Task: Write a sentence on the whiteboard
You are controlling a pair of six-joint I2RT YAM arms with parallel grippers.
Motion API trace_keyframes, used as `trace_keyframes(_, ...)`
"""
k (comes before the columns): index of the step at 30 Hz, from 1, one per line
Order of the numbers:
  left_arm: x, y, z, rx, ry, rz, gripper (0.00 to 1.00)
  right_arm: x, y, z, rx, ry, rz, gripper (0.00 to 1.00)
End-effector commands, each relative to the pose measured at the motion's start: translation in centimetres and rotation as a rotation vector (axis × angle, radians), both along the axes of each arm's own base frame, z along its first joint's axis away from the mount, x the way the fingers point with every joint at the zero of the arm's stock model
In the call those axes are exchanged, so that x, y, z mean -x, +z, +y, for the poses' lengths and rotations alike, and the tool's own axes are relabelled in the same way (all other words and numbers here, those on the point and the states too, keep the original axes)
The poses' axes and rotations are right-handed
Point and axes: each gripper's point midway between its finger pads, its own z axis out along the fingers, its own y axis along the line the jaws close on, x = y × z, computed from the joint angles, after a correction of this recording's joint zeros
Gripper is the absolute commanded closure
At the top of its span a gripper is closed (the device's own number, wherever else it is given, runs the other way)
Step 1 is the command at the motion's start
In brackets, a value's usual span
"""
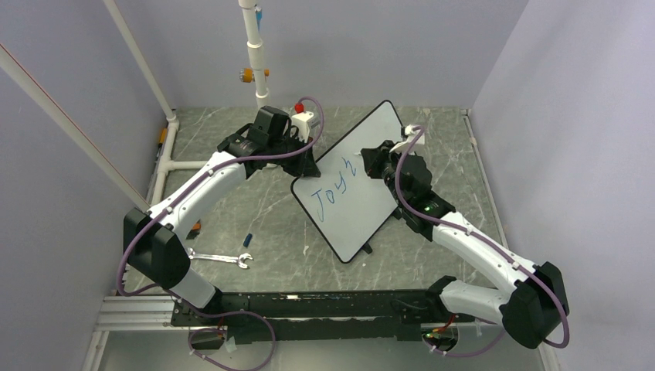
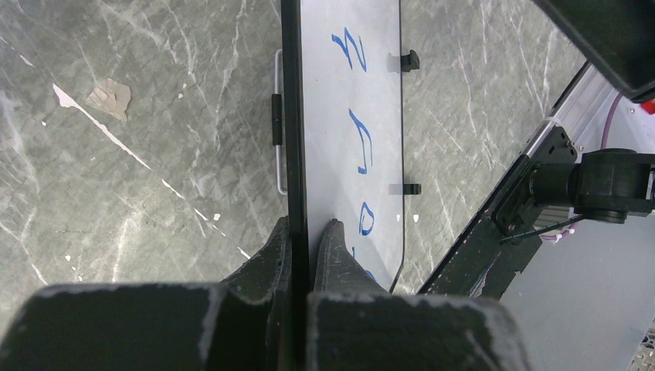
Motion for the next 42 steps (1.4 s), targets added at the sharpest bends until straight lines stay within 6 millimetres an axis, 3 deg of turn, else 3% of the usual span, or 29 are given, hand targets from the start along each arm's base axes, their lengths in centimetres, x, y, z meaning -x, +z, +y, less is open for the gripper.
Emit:
trace_keyframes(1, -3.5, -2.4, 4.9, -0.307, 0.055, -0.212, 1.0, -0.6, 0.3, 0.1, -0.011, -0.008, -0.007, 1.0)
trace_keyframes(12, -3.5, -2.4, 5.0, -0.309, 0.056, -0.214, 1.0, -1.1, -1.8, 0.5, 0.014, -0.008, 0.039, 1.0)
trace_keyframes(30, -3.5, -2.5, 4.8, -0.309, 0.052, -0.212, 1.0, 1.2, -6.4, -1.3, 0.054, -0.023, 0.12, 1.0)
trace_keyframes(42, -3.5, -2.5, 4.8, -0.309, 0.051, -0.213, 1.0, 0.9, -5.8, -0.9, 0.046, -0.016, 0.111, 1.0)
